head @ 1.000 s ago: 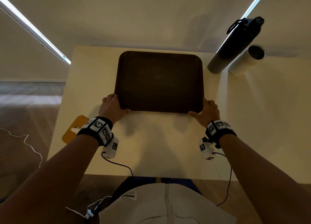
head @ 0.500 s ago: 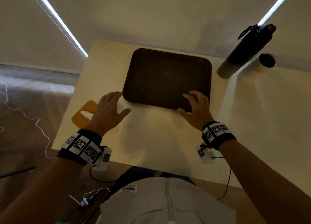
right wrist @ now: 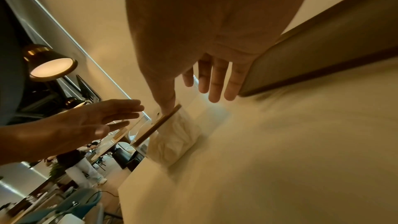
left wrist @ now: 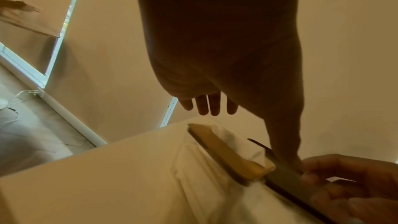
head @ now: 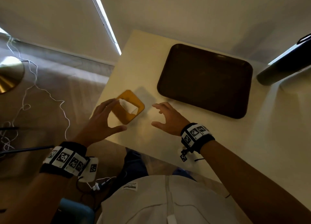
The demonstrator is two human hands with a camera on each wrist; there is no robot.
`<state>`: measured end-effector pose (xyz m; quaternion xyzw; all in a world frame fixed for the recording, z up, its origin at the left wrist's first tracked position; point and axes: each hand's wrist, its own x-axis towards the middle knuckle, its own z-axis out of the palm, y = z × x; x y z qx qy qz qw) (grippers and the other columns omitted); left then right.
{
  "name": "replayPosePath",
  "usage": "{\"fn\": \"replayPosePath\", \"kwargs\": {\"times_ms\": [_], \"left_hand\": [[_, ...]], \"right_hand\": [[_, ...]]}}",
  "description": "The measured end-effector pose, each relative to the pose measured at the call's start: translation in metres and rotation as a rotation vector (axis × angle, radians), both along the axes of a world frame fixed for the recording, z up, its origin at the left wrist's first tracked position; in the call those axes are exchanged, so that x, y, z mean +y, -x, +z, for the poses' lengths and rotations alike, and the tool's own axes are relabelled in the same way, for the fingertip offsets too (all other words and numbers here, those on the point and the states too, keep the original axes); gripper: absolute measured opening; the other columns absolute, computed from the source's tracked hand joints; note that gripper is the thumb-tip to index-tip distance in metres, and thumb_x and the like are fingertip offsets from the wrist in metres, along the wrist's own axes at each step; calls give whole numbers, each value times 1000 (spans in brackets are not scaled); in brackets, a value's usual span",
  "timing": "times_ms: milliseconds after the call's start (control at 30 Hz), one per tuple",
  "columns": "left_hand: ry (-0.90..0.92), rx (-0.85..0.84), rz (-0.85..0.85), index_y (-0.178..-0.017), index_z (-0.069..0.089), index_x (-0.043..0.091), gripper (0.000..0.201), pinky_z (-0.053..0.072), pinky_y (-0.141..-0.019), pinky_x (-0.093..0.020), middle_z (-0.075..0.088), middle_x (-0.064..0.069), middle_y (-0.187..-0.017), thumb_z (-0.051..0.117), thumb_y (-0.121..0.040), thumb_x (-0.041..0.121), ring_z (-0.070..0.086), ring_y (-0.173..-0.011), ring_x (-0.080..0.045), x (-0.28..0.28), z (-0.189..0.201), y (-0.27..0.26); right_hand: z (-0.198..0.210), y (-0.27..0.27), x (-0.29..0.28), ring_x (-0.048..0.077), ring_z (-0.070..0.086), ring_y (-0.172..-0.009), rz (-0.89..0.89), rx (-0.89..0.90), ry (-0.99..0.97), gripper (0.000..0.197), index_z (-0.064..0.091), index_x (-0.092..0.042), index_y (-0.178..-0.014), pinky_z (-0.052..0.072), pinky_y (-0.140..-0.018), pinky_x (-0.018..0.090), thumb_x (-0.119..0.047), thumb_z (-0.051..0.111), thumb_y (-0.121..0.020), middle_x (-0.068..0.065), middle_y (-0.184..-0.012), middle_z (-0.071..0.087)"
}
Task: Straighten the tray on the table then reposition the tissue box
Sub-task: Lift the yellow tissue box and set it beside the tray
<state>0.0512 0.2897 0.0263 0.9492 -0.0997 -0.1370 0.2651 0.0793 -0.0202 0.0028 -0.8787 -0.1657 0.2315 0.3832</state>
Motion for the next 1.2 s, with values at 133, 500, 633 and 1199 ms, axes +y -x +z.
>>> {"fn": "replayPosePath", "kwargs": {"times_ms": [133, 500, 633, 1199], "left_hand": [[-10, 163, -97, -160, 10, 26, 134, 25, -117, -47, 11, -2, -167, 76, -56, 77, 16, -151, -25, 32, -16, -38], [156, 271, -279, -160, 17, 23, 119, 38, -109, -35, 35, -6, -160, 86, -67, 52, 43, -139, -24, 45, -35, -82], [167, 281, -276, -160, 16, 26, 119, 43, -109, -40, 37, -6, -159, 85, -66, 55, 47, -136, -25, 45, -38, -84], [246, 156, -400, -155, 31, 13, 120, 51, -104, -40, 52, -14, -147, 80, -56, 60, 56, -126, -28, 16, -2, -296]], "right_hand": [[-14, -9, 49, 18, 41, -131, -67, 127, 36, 96, 23, -25, -150, 41, -107, 39, -41, 79, -75, -1, -148, 30], [-22, -3, 90, 14, 44, -124, -360, 150, -28, 103, 31, -25, -146, 42, -106, 41, -38, 89, -62, 0, -141, 40], [-21, -4, 91, 16, 46, -122, -382, 164, -37, 102, 34, -24, -144, 43, -105, 44, -37, 90, -59, -1, -139, 43], [19, -199, 68, 11, 48, -113, -406, 9, 9, 102, 35, -14, -144, 42, -89, 19, -33, 91, -61, 4, -138, 45]]}}
